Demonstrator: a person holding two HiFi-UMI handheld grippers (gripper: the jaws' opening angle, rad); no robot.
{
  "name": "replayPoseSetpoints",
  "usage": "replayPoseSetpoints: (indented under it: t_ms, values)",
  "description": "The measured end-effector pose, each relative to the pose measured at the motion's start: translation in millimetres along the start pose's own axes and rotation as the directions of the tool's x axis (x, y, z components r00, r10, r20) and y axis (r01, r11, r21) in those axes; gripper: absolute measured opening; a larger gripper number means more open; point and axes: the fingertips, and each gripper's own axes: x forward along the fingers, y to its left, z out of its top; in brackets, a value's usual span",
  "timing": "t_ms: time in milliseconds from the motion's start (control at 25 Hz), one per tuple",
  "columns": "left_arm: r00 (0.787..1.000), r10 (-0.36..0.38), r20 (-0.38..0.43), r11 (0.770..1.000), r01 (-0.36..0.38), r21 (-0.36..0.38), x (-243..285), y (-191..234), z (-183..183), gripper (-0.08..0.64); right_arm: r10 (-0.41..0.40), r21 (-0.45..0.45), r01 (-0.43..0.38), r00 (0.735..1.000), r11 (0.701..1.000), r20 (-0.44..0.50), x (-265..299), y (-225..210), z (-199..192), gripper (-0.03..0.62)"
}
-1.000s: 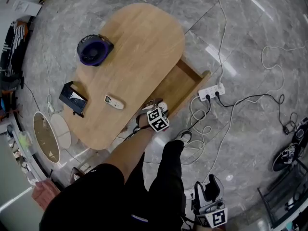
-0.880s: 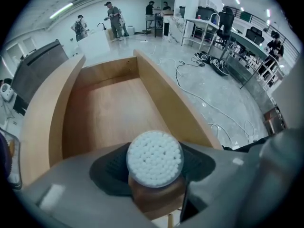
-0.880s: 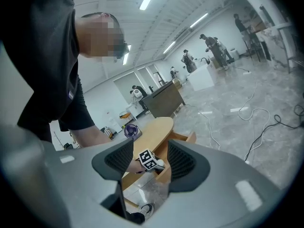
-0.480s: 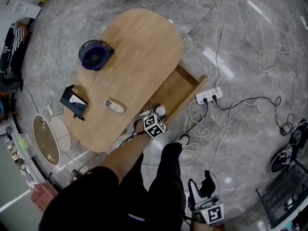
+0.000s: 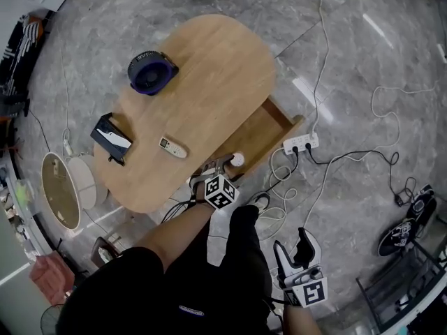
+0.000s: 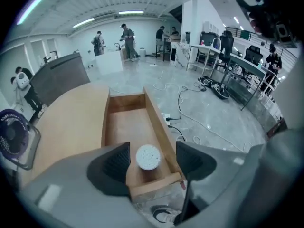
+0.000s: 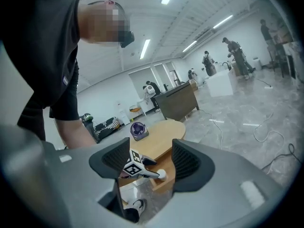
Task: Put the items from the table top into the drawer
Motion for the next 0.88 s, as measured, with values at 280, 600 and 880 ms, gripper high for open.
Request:
replayPoseSetpoints:
  t_ms: [280,600,880]
  values:
    - [0.964,0.002,0.264,0.998,0.016,-0.065,-81,19,8,0.302,0.025,-0.101,-0.033,0.997,0.994,-0.077,81,28,-20,0.297]
    - [0.896,0.182,0.405,0.968,-0.09,-0.235,-220,92,-57,0.302,0.159,-0.249,-0.196,0.974,0.948,-0.161,196,110,-34,0.302]
    - [0.876,0.343,0.34,0.899,-0.2,-0.391,-282,134,-148,0.302,0.227,-0.342,-0.344,0.913,0.875,-0.339,263,174,-81,0.304]
